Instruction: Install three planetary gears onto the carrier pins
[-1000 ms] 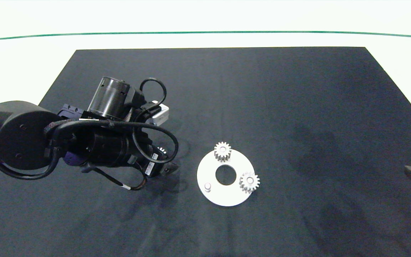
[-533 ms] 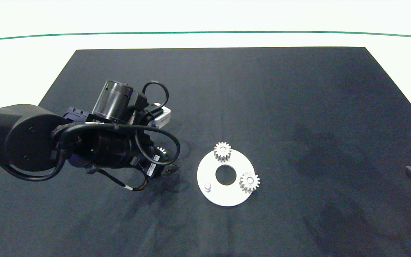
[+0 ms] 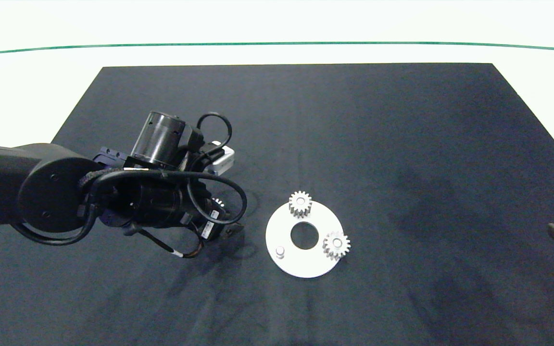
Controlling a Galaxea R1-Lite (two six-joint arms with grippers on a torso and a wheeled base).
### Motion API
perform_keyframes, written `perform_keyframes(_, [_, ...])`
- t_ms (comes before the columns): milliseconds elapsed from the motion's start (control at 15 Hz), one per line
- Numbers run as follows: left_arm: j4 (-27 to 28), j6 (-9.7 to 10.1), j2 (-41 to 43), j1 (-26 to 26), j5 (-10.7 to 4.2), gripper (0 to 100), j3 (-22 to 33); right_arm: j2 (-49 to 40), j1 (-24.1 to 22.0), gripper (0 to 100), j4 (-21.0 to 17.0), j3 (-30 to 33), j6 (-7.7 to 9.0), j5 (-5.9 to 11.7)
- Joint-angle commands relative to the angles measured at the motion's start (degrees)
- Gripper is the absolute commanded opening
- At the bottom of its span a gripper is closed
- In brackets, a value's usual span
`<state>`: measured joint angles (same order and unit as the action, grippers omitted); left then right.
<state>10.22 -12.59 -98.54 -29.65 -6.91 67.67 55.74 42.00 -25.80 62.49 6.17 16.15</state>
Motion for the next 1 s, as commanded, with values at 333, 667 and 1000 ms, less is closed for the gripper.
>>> perform_keyframes(333, [-0.02, -0.06, 0.1, -0.5, -0.12, 84, 0.01, 0.08, 0.02, 100, -0.13, 0.0, 0.07, 0.11])
perform_keyframes(667, [-0.02, -0.06, -0.08, -1.03, -0.12, 74, 0.01, -0.45, 0.02, 100, -0.13, 0.09, 0.42, 0.11])
perform_keyframes(1000, [-0.02, 0.02, -0.69, -1.03, -0.12, 65, -0.08, -0.45, 0.02, 100, -0.13, 0.09, 0.51, 0.11])
